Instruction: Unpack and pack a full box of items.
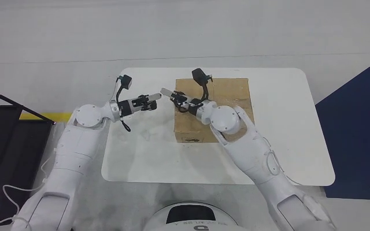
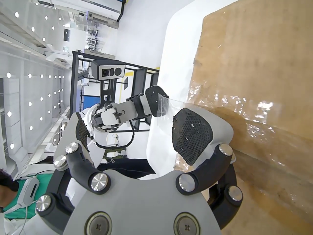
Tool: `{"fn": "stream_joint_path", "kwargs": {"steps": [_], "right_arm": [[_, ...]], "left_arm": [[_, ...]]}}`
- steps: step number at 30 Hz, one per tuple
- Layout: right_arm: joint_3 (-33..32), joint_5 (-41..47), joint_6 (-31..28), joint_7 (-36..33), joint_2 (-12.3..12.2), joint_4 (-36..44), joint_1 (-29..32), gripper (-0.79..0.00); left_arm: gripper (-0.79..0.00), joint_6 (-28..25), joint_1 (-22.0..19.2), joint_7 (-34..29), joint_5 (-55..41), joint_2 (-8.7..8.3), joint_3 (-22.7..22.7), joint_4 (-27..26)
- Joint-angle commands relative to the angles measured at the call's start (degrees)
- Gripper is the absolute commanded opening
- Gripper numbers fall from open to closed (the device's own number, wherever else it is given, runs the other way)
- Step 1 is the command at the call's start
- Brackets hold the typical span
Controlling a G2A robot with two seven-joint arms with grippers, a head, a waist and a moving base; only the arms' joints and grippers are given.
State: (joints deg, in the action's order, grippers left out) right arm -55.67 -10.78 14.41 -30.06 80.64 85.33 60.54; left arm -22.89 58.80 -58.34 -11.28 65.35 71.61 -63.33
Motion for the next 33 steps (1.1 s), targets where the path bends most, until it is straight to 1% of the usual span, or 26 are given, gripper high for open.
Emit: {"fn": "stream_joint_path", "kwargs": {"steps": [1,6,11,14,16,18,21,25,28,30,31,33], "right_arm": [[0.5,0.8,0.1,0.0,0.3,-0.7,-0.8,0.0],[1.6,3.5,0.6,-0.1,1.1,-3.1,-3.2,0.0],[2.9,6.9,-0.6,-1.7,1.9,-6.2,-5.7,0.0],[3.5,8.5,-2.7,-1.8,2.3,-6.9,-6.5,0.0],[3.1,8.2,-5.3,-1.0,2.2,-5.5,-6.1,0.0],[1.6,7.8,-7.7,0.1,1.8,-2.2,-4.5,0.0],[-2.1,5.4,-10.5,1.9,0.6,5.8,0.6,0.0],[-8.5,-0.1,-12.9,5.4,-1.2,19.0,10.2,0.0],[-13.3,-3.2,-14.3,6.7,-2.4,26.4,17.8,0.0],[-12.9,-3.0,-14.3,6.7,-2.3,25.8,17.1,0.0],[-13.4,-3.3,-14.4,6.7,-2.4,26.7,18.3,-0.001],[-13.4,-3.2,-14.3,6.7,-2.4,26.6,18.2,0.0]], "left_arm": [[0.0,-0.4,0.2,-0.2,-0.5,-0.24,0.8,0.4],[0.0,-1.2,0.9,-0.7,-2.1,-0.8,2.6,1.3],[0.0,-1.7,1.4,-1.3,-3.7,-1.3,4.2,2.0],[0.0,-2.0,1.6,-1.6,-4.2,-1.61,5.1,2.1],[0.0,-1.9,1.7,-1.7,-4.6,-1.82,5.8,2.2],[0.0,-1.8,1.8,-1.8,-4.9,-2.03,6.3,2.3],[0.0,-1.6,1.9,-2.0,-4.7,-2.37,7.2,2.4],[0.0,-1.6,1.9,-2.0,-4.7,-2.37,7.2,2.4],[0.0,-1.6,1.9,-2.0,-4.7,-2.37,7.2,2.4],[0.0,-1.6,1.9,-2.0,-4.7,-2.37,7.2,2.4],[0.0,-1.6,1.9,-2.0,-4.7,-2.37,7.2,2.4],[0.0,-1.6,1.9,-2.0,-4.7,-2.37,7.2,2.4]]}}
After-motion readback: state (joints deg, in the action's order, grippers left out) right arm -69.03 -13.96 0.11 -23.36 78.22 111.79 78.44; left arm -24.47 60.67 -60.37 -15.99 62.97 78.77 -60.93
